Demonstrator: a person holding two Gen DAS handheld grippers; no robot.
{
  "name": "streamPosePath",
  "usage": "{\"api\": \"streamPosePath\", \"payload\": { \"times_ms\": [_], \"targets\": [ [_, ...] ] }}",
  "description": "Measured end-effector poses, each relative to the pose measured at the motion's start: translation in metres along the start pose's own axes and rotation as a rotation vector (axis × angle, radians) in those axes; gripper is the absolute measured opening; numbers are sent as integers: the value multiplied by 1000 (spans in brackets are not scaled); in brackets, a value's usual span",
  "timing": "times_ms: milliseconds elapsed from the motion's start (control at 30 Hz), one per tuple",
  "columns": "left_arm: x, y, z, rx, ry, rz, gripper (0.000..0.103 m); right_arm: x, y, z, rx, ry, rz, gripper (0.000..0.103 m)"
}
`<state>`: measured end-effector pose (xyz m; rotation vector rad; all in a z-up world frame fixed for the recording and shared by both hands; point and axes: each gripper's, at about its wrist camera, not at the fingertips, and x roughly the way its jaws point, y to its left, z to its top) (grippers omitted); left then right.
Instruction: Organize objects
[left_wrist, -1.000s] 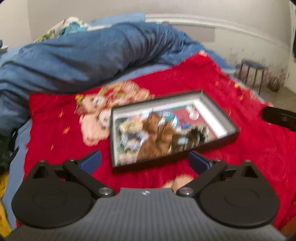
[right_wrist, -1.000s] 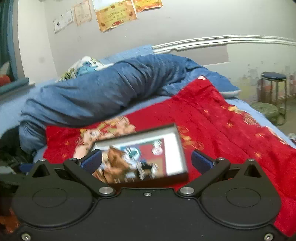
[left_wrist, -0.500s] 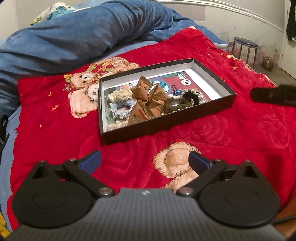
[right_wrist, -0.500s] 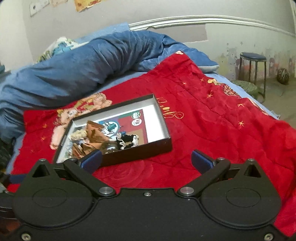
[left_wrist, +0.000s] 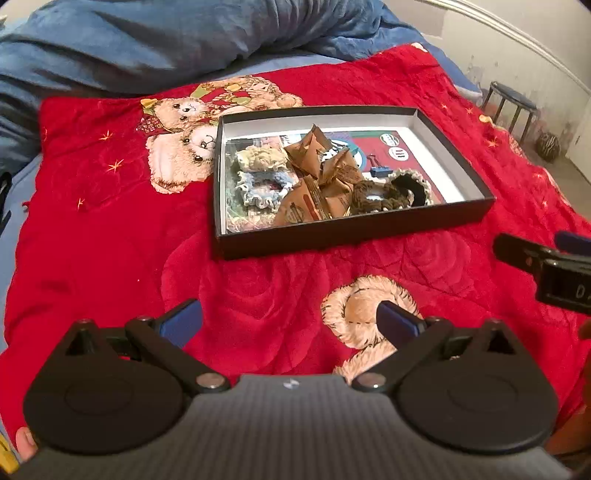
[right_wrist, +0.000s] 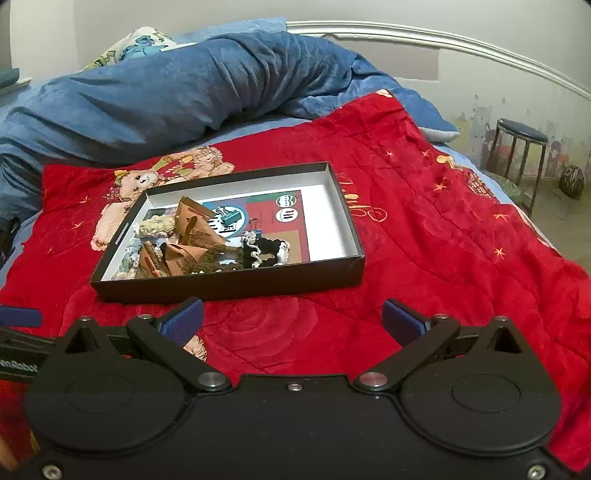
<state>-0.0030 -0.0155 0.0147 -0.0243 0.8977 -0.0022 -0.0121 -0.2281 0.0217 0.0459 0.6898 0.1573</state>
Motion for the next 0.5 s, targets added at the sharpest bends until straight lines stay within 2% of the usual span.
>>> {"api": "streamPosePath", "payload": {
  "times_ms": [300, 433, 500],
  "targets": [
    [2, 0, -1, 18, -26, 1, 103, 4, -5, -1, 25, 8, -4, 103],
    [-2, 4, -7, -5, -120, -21, 103, 8, 0, -1, 1, 17, -10, 103],
    [1, 5, -6, -14, -109, -27, 103, 12, 3, 0, -16, 26, -19, 103]
  ]
}}
